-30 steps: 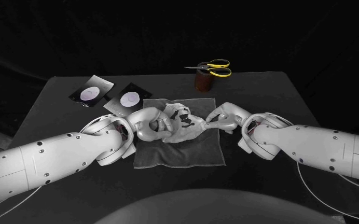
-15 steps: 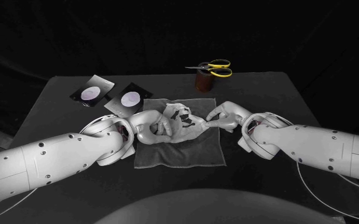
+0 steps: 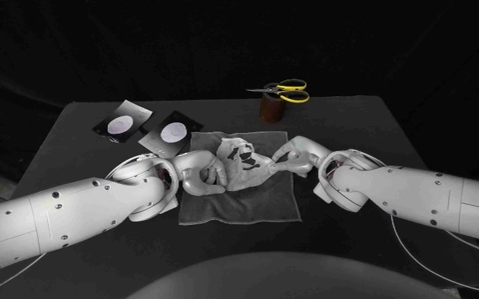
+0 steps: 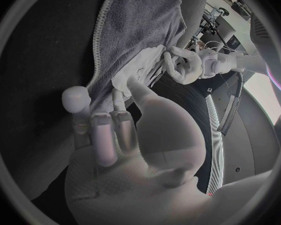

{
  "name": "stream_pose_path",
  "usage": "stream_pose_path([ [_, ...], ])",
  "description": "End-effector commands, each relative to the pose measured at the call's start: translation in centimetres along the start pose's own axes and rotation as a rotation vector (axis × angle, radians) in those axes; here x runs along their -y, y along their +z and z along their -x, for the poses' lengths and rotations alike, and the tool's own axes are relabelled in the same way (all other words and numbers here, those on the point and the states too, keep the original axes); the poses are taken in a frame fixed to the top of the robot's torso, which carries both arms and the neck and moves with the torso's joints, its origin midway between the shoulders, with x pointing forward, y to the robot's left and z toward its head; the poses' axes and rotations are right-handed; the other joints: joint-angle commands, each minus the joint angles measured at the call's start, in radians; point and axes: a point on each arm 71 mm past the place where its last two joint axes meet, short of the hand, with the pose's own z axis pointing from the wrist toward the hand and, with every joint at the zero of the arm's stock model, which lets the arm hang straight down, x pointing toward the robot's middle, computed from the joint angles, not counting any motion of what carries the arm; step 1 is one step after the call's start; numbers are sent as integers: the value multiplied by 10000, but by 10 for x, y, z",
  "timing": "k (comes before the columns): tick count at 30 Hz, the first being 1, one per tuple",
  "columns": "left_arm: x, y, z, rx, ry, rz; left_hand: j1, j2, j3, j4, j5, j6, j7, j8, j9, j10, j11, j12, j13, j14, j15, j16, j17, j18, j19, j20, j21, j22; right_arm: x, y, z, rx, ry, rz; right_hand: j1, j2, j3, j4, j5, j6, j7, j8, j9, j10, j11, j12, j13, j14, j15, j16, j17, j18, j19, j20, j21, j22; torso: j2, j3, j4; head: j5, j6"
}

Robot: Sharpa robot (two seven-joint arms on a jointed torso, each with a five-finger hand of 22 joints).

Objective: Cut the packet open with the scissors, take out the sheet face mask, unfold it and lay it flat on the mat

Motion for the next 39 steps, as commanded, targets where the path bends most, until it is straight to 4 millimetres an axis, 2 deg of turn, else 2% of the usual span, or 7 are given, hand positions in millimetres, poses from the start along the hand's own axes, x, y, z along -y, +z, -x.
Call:
stream_pose_path([
  [1, 1, 1, -2, -227, 170, 89, -51, -76, 12, -61, 27, -111, 8, -80, -30, 101, 19, 75, 79, 376, 0, 62, 55, -73, 119, 2, 63, 37, 1, 2, -5, -471, -176, 64, 75, 62, 5, -75, -40, 109, -40, 19, 11, 977, 18, 39, 2386, 1066, -31, 49, 2593, 20, -12, 30, -28, 11, 2, 3, 15, 0, 0],
  [8, 0, 1, -4, -456, 293, 233, -85, -6, 67, -86, 28, -94, 17, -233, -91, 250, 29, 202, 276, 418, 12, 111, 179, -98, 187, 12, 165, 148, 3, 4, -4, -294, -123, 109, 267, 394, 188, -179, -43, 507, -188, 172, 40, 1022, -105, 155, 2477, 1080, -124, 66, 2632, 4, 74, -25, 101, 103, 2, -3, 4, 12, 0],
  [11, -1, 1, -5, -663, 391, 347, -93, 42, 105, -123, 27, 92, -27, -247, -97, 456, -6, 360, 543, 433, -10, 127, 215, -102, 207, 5, 200, 184, 3, 4, -4, -274, -64, 169, 356, 541, 318, -275, -42, 953, -367, 369, 101, 1076, -255, 299, 2591, 1080, -237, 66, 2632, -3, 134, -111, 173, 153, 2, -4, -9, 3, 0],
  [15, -3, 1, -7, -981, 523, 525, -138, 93, 136, -145, 28, 243, -83, -310, -127, 737, -54, 575, 925, 451, -48, 145, 267, -111, 237, -18, 248, 237, 4, 2, -4, -288, -23, 222, 425, 679, 489, -449, -41, 1691, -794, 771, 256, 1095, -617, 353, 2634, 1080, -523, 66, 2632, -11, 191, -338, 227, 204, -4, -3, -3, -10, 0],
  [19, -4, 1, -9, -1219, 626, 653, -177, 106, 150, -156, 27, 247, -94, -415, -178, 845, -72, 653, 1056, 456, -68, 150, 282, -115, 248, -36, 269, 261, 6, 0, -2, -162, 65, 191, 495, 802, 729, -604, -38, 1930, -970, 1006, 389, 1095, -787, 353, 2634, 1080, -688, 66, 2632, -40, 282, -496, 338, 283, -2, 0, 4, -17, 0],
  [34, -4, 0, -12, -1650, 885, 796, -246, 146, 239, -235, 28, 147, -84, -860, -397, 989, -84, 765, 1289, 479, -80, 175, 366, -127, 262, -58, 310, 310, 15, -6, 4, 321, 943, -405, 218, 873, 1224, -783, -38, 1989, -1015, 1341, 631, 1095, -847, 353, 2634, 1080, -773, 66, 2632, -86, 422, -620, 473, 385, -4, 1, 2, -34, 0],
  [39, -5, 0, -12, -1711, 996, 869, -248, 152, 243, -237, 28, 151, -86, -870, -402, 1008, -85, 781, 1323, 485, -81, 182, 388, -128, 264, -59, 314, 315, 21, -8, 2, -435, 1308, -1018, 103, 862, 1317, -791, -39, 1950, -1021, 1399, 681, 1095, -854, 353, 2634, 1080, -782, 66, 2632, -73, 393, -634, 401, 350, 1, 1, 2, -47, 0],
])
